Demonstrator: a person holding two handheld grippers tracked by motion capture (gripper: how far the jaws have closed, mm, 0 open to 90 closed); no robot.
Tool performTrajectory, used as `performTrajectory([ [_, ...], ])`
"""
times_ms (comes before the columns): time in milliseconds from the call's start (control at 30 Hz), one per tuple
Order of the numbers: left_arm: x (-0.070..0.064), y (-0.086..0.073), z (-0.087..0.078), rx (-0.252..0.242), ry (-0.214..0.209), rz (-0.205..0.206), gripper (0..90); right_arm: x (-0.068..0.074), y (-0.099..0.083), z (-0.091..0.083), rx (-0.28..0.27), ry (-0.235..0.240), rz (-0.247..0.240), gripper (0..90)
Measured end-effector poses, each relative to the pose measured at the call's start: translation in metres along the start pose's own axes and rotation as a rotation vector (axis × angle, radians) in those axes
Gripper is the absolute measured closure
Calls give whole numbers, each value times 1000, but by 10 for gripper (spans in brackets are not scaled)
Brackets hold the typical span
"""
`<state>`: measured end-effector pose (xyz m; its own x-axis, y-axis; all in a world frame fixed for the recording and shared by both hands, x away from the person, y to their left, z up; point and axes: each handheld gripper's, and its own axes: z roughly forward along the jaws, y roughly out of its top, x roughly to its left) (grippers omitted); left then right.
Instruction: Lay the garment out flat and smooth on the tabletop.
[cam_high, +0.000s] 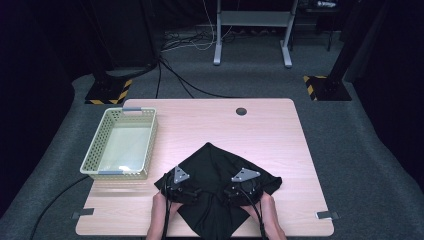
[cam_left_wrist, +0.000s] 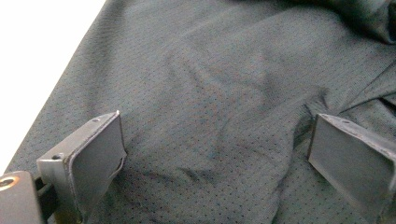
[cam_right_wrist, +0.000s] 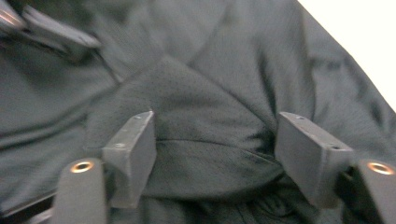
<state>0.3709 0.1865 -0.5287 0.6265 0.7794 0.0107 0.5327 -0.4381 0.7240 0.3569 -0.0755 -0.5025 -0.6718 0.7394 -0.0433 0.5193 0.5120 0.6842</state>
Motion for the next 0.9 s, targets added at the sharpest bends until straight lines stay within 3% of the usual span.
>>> performTrajectory([
  [100,0,0,0,0,0,0,38,-7,-4,0,-33,-43,14,623],
  [233,0,0,0,0,0,0,38,-20,-7,-4,-57,-10,66,796],
  [400,0,0,0,1,0,2,41,-32,-6,-15,-93,-55,76,830],
  [633,0,0,0,0,1,3,43,-65,2,-34,-144,-124,112,832],
  [900,1,0,0,0,1,3,45,-94,14,-34,-149,-163,134,832],
])
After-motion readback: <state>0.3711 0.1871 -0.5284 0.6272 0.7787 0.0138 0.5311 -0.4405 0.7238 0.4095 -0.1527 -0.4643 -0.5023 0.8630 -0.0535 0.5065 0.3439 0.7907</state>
